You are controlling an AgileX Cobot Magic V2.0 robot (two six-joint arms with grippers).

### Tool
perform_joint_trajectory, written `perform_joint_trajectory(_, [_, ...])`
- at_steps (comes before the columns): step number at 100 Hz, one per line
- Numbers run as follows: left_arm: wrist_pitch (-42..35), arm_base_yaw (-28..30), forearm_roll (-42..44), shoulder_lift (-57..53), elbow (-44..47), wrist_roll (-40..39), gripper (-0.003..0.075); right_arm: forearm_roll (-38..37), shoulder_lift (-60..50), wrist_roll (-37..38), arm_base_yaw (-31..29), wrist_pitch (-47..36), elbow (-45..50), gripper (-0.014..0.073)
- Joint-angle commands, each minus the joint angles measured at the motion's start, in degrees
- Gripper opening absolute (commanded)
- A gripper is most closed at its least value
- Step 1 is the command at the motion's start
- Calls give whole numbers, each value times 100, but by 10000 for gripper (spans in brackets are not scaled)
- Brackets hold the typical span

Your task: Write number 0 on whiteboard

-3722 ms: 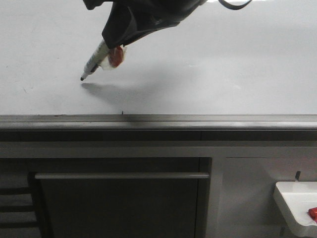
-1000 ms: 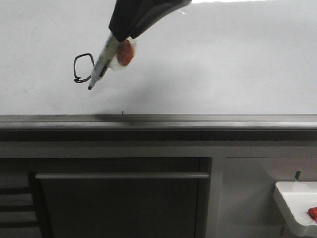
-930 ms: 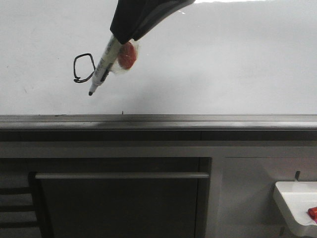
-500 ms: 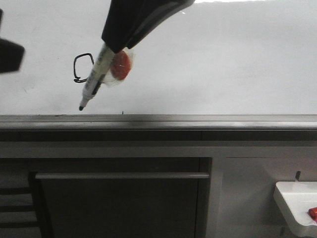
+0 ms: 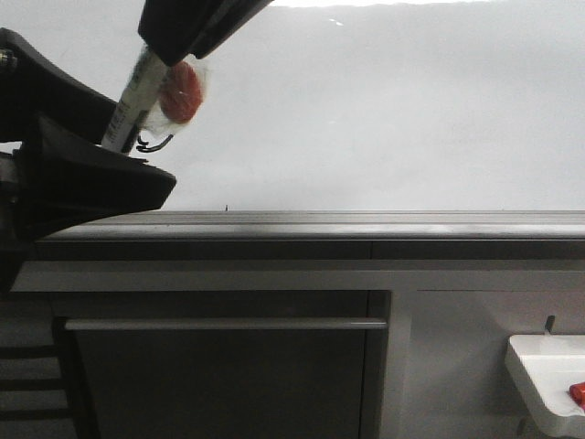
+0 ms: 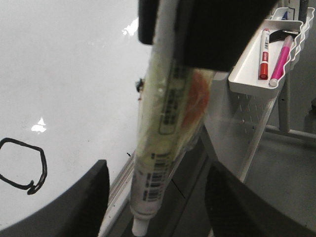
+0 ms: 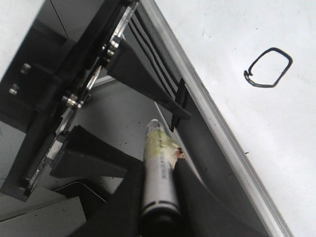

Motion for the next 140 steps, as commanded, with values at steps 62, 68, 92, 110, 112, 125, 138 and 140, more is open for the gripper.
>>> perform_joint_trajectory(62, [-581, 5, -82, -58, -182, -38, -20, 70, -219, -55, -6, -401, -191, 244])
perform_joint_trajectory(68, [-566, 5, -158, -58, -182, -38, -20, 60, -219, -55, -55, -609, -191, 412])
perform_joint_trajectory(92, [-435, 420, -2419, -58, -182, -8, -20, 4, -349, -55, -645, -2043, -191, 560])
perform_joint_trajectory(110, [-428, 1104, -3697, -28, -182, -8, -20, 4, -621, -55, -995, -2175, -191, 560])
perform_joint_trajectory(112, [-428, 1160, -3760, -28, -182, -8, -20, 4, -643, -55, -995, -2160, -191, 560])
perform_joint_trajectory(125, [-222, 1372, -3895, -28, -266, -119, -20, 4, -668, -55, -995, -2061, -191, 560])
perform_joint_trajectory(138, [769, 1371, -4269, 176, -706, -217, -20, 4, -657, -55, -995, -1968, -191, 560])
perform_joint_trajectory(140, [932, 1371, -4312, 236, -797, -217, -20, 4, -657, -55, -995, -1968, -191, 560])
